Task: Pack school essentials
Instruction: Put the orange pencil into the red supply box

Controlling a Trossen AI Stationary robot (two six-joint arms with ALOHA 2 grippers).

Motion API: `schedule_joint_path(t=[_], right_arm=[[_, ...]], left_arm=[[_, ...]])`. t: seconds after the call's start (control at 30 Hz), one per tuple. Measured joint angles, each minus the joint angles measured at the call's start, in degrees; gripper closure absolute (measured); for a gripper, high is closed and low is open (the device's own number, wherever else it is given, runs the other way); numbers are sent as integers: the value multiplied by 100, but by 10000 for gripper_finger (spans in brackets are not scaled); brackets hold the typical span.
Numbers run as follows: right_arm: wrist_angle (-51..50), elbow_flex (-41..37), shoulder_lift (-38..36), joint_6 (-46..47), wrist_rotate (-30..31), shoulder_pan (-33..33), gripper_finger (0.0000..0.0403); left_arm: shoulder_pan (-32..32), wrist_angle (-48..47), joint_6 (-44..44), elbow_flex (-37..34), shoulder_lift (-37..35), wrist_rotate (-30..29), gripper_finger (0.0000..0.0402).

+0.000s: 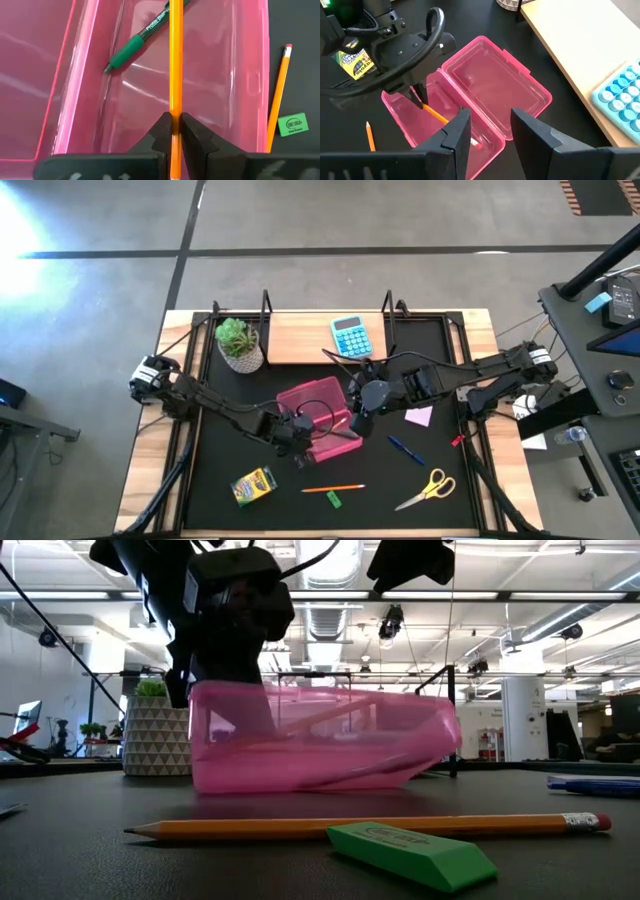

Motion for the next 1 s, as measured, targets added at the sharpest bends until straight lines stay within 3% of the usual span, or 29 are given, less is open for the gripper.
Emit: schedule_joint_path(t=[0.17,0.63,0.83,1.0], right_arm=[[0,0,0,55,0,0,273],[0,0,0,55,-8,0,273],[-6,0,-26,342,-548,63,273],[5,39,-86,388,-624,480,273]], left_arm=[[-1,-120,10,0,24,21,380],[8,-156,435,40,24,42,262],[10,-129,444,174,-72,39,247],[34,-113,455,284,-297,36,246]])
